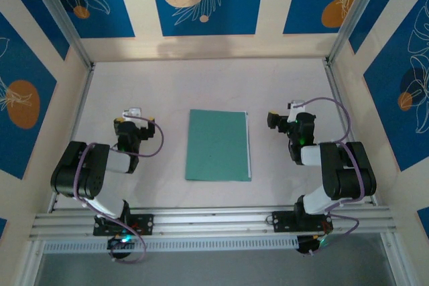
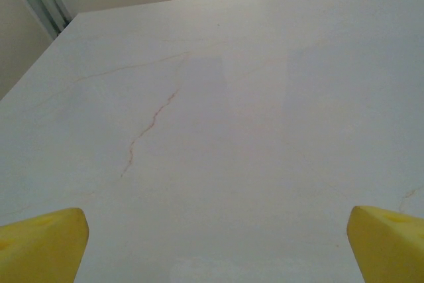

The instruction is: Put the files into the folder

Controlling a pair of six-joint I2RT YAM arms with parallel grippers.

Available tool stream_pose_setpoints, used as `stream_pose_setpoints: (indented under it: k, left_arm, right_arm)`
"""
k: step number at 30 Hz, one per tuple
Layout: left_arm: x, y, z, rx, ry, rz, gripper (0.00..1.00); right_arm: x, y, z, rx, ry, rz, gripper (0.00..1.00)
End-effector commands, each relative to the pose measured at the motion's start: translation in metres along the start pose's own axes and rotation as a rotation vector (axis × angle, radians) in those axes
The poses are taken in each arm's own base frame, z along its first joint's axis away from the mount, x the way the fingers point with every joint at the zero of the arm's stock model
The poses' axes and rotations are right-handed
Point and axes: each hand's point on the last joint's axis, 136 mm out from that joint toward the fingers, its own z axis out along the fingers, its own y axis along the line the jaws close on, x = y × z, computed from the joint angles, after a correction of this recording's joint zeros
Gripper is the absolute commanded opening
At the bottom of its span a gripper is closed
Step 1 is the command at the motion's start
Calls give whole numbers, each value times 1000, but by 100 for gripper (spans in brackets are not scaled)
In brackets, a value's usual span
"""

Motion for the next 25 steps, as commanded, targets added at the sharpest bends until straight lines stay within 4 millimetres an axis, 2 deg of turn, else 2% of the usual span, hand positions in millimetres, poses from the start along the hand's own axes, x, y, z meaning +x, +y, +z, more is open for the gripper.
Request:
stream_pose_setpoints:
  k: [1,25]
  left_arm:
    - [-13,4,1,-1,-31,-24,100]
    - [-13,4,1,-1,-34,-23,100]
  right_arm:
    - [-6,3,1,-12,-15,1,99]
    - [-5,3,1,-29,-10,11,99]
